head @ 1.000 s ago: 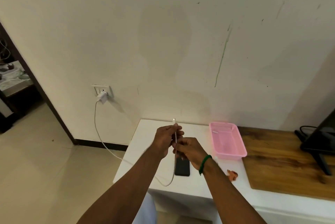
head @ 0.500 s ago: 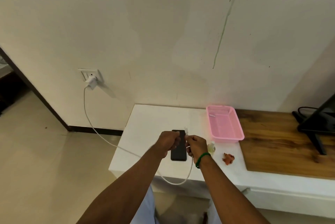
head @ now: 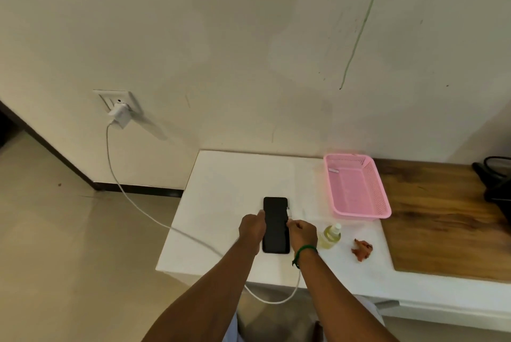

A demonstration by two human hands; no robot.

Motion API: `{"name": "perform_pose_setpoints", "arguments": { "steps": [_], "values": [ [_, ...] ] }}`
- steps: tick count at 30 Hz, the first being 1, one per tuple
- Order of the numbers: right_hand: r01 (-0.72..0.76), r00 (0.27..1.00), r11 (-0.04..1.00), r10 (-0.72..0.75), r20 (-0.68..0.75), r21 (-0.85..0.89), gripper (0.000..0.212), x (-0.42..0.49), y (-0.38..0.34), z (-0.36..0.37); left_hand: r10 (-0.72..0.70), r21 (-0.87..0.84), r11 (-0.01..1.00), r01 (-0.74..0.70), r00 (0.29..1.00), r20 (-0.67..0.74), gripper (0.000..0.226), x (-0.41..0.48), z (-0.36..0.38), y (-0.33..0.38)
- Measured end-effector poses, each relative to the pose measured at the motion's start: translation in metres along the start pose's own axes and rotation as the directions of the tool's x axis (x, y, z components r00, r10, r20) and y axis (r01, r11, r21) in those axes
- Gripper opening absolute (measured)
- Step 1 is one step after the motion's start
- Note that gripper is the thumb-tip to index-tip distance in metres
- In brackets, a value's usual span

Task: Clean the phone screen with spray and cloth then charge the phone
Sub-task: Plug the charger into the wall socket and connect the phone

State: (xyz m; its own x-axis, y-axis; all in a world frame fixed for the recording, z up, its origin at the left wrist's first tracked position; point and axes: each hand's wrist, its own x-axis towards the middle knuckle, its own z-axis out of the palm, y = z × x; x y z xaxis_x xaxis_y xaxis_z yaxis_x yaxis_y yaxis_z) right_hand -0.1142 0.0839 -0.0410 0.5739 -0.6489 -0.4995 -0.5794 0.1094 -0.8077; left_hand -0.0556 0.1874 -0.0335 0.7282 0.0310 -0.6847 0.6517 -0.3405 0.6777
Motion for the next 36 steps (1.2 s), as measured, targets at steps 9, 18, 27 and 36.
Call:
{"name": "perform_pose_setpoints", "arguments": {
  "steps": [9, 18, 27, 36],
  "values": [
    [-0.066, 0.997, 0.993, 0.068, -0.023, 0.1, 0.026, 0.005, 0.0, 0.012, -0.03, 0.015, 0.999, 0.03, 0.999, 0.036, 0.065, 0.007, 0.016, 0.008],
    [-0.074, 0.997, 0.966, 0.071, 0.02, 0.247, 0.021, -0.001, -0.007, 0.006, 0.072, -0.063, 0.996, -0.063, 0.985, 0.155, 0.058, -0.004, 0.011, 0.009],
    [0.123, 0.989, 0.956, -0.14, 0.043, 0.268, 0.024, -0.039, -0.059, -0.019, 0.21, -0.457, 0.89, -0.005, 0.892, 0.399, 0.066, -0.033, -0.011, 0.027],
    [0.422, 0.905, 0.866, -0.419, -0.07, 0.268, 0.024, -0.104, -0.109, -0.065, 0.419, -0.67, 0.738, 0.083, 0.721, 0.552, 0.071, -0.099, -0.047, 0.063]
  ]
}}
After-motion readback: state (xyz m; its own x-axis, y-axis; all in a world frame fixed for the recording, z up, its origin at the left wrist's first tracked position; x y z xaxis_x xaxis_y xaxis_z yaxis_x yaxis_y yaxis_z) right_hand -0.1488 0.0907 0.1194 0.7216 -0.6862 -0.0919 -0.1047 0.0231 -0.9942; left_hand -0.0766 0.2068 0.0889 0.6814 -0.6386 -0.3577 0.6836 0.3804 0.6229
